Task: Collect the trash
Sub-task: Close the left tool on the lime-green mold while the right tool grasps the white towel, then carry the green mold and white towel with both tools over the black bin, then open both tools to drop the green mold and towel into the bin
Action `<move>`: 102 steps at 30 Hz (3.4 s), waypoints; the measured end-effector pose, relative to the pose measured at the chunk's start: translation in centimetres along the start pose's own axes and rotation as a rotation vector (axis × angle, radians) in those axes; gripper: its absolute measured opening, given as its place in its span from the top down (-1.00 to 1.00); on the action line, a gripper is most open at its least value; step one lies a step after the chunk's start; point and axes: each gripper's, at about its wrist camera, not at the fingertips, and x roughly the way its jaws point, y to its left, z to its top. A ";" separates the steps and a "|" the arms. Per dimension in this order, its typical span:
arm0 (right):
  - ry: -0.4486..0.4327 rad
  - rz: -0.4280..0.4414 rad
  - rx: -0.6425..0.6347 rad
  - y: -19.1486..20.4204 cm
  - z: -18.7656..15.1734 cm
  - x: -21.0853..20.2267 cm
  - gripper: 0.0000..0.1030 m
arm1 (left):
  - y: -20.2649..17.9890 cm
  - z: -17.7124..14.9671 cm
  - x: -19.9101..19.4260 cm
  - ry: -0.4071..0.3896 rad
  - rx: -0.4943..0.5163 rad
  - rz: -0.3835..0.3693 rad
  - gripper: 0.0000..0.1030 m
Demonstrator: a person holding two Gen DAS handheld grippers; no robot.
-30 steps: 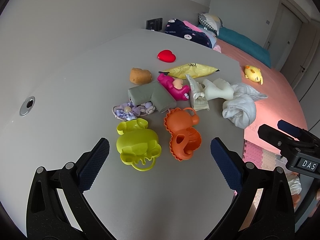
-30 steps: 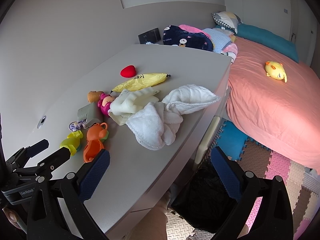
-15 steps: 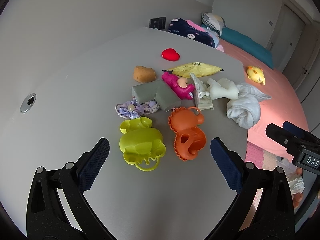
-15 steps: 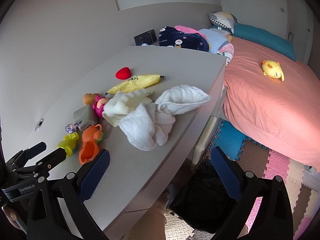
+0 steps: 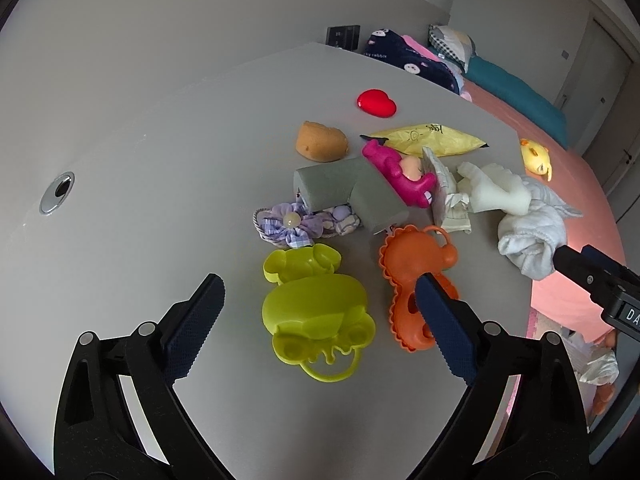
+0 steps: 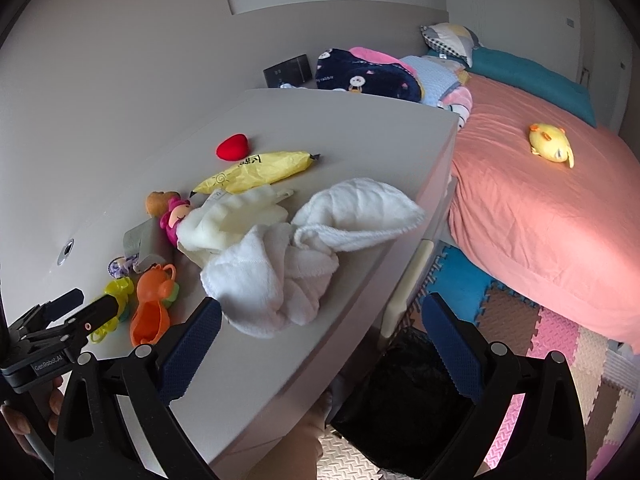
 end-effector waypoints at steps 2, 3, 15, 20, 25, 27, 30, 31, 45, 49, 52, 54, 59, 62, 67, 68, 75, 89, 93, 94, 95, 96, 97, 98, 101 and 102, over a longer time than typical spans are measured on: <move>0.001 0.009 -0.014 0.4 0.3 0.5 -0.89 | 0.3 0.0 0.6 0.017 -0.006 0.000 -0.65; 0.002 0.009 -0.021 0.6 0.4 0.9 -0.86 | 0.4 0.0 0.9 0.026 -0.008 -0.001 -0.57; 0.010 0.025 -0.080 1.9 0.3 2.2 -0.02 | 1.1 -0.7 1.6 0.039 -0.009 0.013 -0.13; -0.003 0.040 -0.077 1.6 0.1 1.0 0.28 | 1.5 -1.1 1.0 0.032 -0.037 0.015 -0.06; -0.024 0.049 -0.084 1.3 0.1 -0.7 0.58 | 1.7 -0.9 -0.4 0.003 -0.062 0.011 -0.06; -0.031 0.057 -0.081 1.0 0.1 -1.4 0.58 | 1.6 -0.9 -1.5 -0.017 -0.065 0.008 -0.06; -0.053 0.065 -0.071 0.5 -0.1 -2.7 0.58 | 1.0 -1.1 -2.9 -0.041 -0.055 0.000 -0.06; -0.059 0.065 -0.070 0.4 -0.1 -3.1 0.58 | 0.6 -1.2 -3.4 -0.049 -0.050 -0.006 -0.06; -0.111 0.023 0.001 -4.6 -1.9 -7.8 0.58 | -7.0 -1.9 -5.3 -0.071 0.060 -0.105 -0.06; -0.108 -0.001 0.035 -6.6 -2.5 -8.4 0.58 | -9.9 -2.2 -5.1 -0.061 0.104 -0.137 -0.06; -0.103 -0.021 0.060 -8.2 -3.1 -8.7 0.58 | -12.0 -2.5 -4.6 -0.044 0.140 -0.163 -0.07; -0.096 -0.032 0.075 -9.1 -3.4 -8.7 0.58 | -13.4 -2.7 -4.2 -0.032 0.165 -0.180 -0.07; -0.077 -0.063 0.125 -11.7 -4.4 -8.7 0.58 | -16.6 -3.2 -3.3 -0.001 0.223 -0.216 -0.07; -0.066 -0.077 0.148 -13.0 -4.7 -8.5 0.58 | -18.1 -3.5 -2.7 0.018 0.254 -0.232 -0.07; -0.043 -0.096 0.182 -15.0 -5.3 -8.1 0.57 | -20.8 -4.1 -1.6 0.053 0.310 -0.258 -0.07; -0.034 -0.097 0.189 -15.4 -5.4 -7.9 0.55 | -21.4 -4.2 -1.3 0.061 0.322 -0.266 -0.07; 0.019 -0.200 0.222 -17.8 -5.6 -6.7 -0.45 | -24.7 -5.1 1.3 0.172 0.357 -0.310 -0.87; -0.008 -0.215 0.288 -20.8 -4.7 -7.0 -0.45 | -25.5 -5.0 2.4 0.206 0.375 -0.298 -0.87; -0.014 -0.197 0.274 -20.0 -4.2 -7.0 -0.45 | -25.0 -4.8 2.4 0.206 0.363 -0.290 -0.87; -0.015 -0.193 0.269 -19.8 -4.0 -7.0 -0.45 | -24.8 -4.7 2.3 0.204 0.360 -0.283 -0.87; -0.016 -0.189 0.262 -19.5 -3.8 -6.9 -0.45 | -24.5 -4.6 2.2 0.199 0.357 -0.278 -0.87; -0.017 -0.183 0.254 -19.1 -3.6 -6.8 -0.45 | -24.2 -4.5 2.1 0.195 0.354 -0.274 -0.87; -0.017 -0.178 0.247 -18.7 -3.3 -6.7 -0.45 | -23.8 -4.3 2.0 0.190 0.347 -0.267 -0.87; -0.016 -0.169 0.236 -18.2 -3.0 -6.5 -0.45 | -23.4 -4.2 1.9 0.186 0.342 -0.260 -0.87; -0.008 -0.148 0.206 -16.7 -2.2 -5.7 -0.45 | -22.2 -3.6 1.6 0.170 0.323 -0.236 -0.87; -0.005 -0.142 0.198 -16.3 -2.0 -5.4 -0.45 | -21.8 -3.5 1.5 0.167 0.317 -0.229 -0.87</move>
